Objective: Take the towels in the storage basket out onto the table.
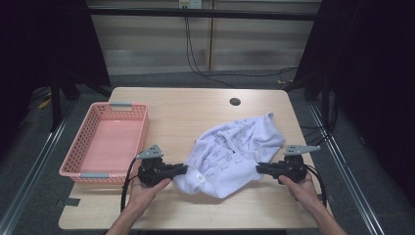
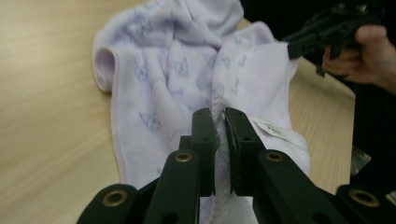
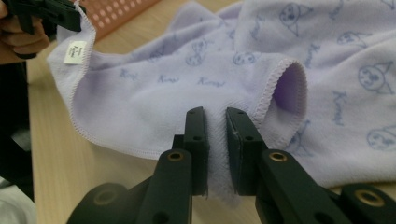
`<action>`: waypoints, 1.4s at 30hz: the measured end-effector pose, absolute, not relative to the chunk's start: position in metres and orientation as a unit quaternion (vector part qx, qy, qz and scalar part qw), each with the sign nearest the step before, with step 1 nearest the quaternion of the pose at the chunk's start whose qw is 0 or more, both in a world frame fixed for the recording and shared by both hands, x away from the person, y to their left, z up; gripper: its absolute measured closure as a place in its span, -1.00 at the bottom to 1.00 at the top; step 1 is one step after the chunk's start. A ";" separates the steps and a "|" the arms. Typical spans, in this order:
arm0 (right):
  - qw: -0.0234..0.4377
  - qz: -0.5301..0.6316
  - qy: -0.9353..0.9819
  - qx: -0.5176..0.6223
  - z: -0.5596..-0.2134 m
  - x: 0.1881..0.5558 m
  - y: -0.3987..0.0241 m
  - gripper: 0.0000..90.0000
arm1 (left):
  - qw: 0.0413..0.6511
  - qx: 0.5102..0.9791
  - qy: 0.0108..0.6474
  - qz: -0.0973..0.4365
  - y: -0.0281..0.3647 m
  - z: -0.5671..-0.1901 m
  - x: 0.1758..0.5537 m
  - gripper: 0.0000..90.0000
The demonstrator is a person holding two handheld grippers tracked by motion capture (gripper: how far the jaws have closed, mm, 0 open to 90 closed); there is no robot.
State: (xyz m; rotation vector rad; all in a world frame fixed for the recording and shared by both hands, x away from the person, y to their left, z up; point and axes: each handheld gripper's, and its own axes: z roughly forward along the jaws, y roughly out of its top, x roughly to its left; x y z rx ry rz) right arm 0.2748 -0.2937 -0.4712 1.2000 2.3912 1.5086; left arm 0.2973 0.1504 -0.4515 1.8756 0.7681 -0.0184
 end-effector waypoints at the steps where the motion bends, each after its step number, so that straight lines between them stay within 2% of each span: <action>1: 0.036 0.490 0.780 0.389 -0.469 0.275 -0.293 0.78 | 0.531 0.784 0.321 -0.001 0.152 -0.448 0.299 0.84; 9: 0.050 0.519 0.755 0.398 -0.449 0.278 -0.310 0.78 | 0.570 0.746 0.342 0.020 0.170 -0.431 0.309 0.84; 14: 0.063 0.529 0.752 0.388 -0.436 0.278 -0.317 0.74 | 0.573 0.744 0.341 0.030 0.174 -0.425 0.309 0.84; 15: 0.062 0.539 0.745 0.388 -0.433 0.278 -0.320 0.87 | 0.575 0.743 0.341 0.031 0.175 -0.425 0.309 0.84; 16: 0.066 0.539 0.743 0.390 -0.430 0.279 -0.322 0.89 | 0.576 0.742 0.341 0.031 0.174 -0.424 0.309 0.84; 18: 0.076 0.535 0.742 0.397 -0.427 0.280 -0.325 0.86 | 0.575 0.744 0.339 0.029 0.173 -0.425 0.309 0.84; 20: 0.066 0.537 0.740 0.399 -0.428 0.281 -0.327 0.93 | 0.572 0.747 0.338 0.028 0.171 -0.426 0.309 0.84; 21: 0.081 0.523 0.743 0.411 -0.429 0.281 -0.327 0.94 | 0.570 0.748 0.338 0.030 0.170 -0.426 0.309 0.84; 25: 0.063 0.530 0.738 0.413 -0.427 0.284 -0.329 0.95 | 0.578 0.740 0.343 0.028 0.172 -0.425 0.313 0.84; 31: 0.070 0.549 0.729 0.404 -0.400 0.291 -0.333 0.95 | 0.596 0.730 0.333 0.028 0.170 -0.410 0.322 0.84; 38: 0.109 0.568 0.708 0.404 -0.357 0.311 -0.342 0.95 | 0.611 0.725 0.313 0.055 0.164 -0.369 0.336 0.84; 42: 0.123 0.566 0.706 0.409 -0.339 0.327 -0.344 0.95 | 0.616 0.719 0.317 0.059 0.162 -0.358 0.350 0.84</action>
